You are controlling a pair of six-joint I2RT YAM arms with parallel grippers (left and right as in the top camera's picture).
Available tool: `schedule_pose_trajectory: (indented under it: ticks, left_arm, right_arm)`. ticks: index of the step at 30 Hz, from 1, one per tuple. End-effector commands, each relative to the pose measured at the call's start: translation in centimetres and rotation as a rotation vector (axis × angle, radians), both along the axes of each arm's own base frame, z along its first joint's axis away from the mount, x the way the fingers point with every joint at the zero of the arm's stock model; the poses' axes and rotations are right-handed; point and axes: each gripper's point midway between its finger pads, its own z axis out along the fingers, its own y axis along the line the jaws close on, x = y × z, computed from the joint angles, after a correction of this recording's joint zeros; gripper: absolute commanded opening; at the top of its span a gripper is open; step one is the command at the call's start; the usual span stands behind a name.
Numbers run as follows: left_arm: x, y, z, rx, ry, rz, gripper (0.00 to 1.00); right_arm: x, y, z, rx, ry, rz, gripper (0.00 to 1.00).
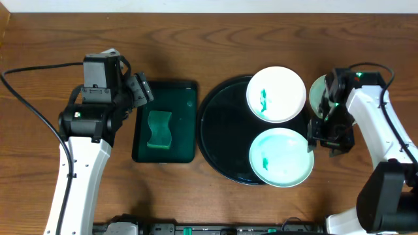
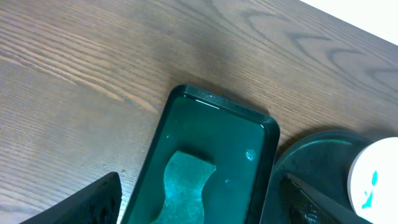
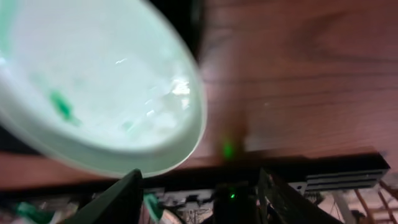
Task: Clean dirty plates on tray and stack at the side
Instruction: 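Grip the lower mint plate rim with the right gripper and pull it left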
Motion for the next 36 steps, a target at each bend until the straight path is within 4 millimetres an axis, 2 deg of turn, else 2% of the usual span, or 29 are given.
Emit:
schedule_pose_trajectory:
  ticks: [1, 6, 9, 15, 17, 20, 22, 25, 33, 36]
  left_arm:
    - [0.2, 0.3, 0.7, 0.008, -0.016, 0.007, 0.81]
    - [0.2, 0.3, 0.7, 0.008, -0.016, 0.008, 0.81]
    - [0.2, 0.3, 0.7, 0.008, -0.016, 0.007, 0.81]
    - [0.2, 0.3, 0.7, 0.008, -0.016, 0.008, 0.81]
    - [0.2, 0.3, 0.7, 0.008, -0.016, 0.007, 0.80]
    - [0.2, 0.3, 0.7, 0.008, -0.016, 0.007, 0.81]
    - [0.2, 0.3, 0.7, 0.008, -0.016, 0.007, 0.81]
    - [0.2, 0.3, 0.7, 0.008, -0.016, 0.008, 0.81]
    - [0.2, 0.3, 0.7, 0.008, -0.016, 0.007, 0.81]
    - [0.2, 0.3, 0.7, 0.008, -0.016, 0.007, 0.81]
  right_arm:
    - [-1.5, -0.8, -1.6, -0.072, 0.046, -0.053, 0.55]
    - [-1.8, 1.0, -3.8, 0.021, 0.033, -0.065, 0.52]
    - [-1.9, 1.2, -4.4, 0.018, 0.028, -0.064, 0.47]
    - [-2.1, 1.2, -5.5, 0.016, 0.017, -0.060, 0.19]
    - [-2.2, 1.2, -5.7, 0.018, 0.016, -0.061, 0.13]
    - [-2.2, 1.6, -5.7, 0.038, 0.016, -0.065, 0.09]
    - [-2.2, 2.2, -5.7, 0.061, 0.014, -0.065, 0.01]
    - [-2.0, 3.6, -5.6, 0.118, 0.007, -0.061, 0.01]
    - [-0.6, 9.7, -4.9, 0.375, -0.048, -0.047, 0.01]
    - [0.3, 11.0, -5.0, 0.382, -0.077, -0.080, 0.01]
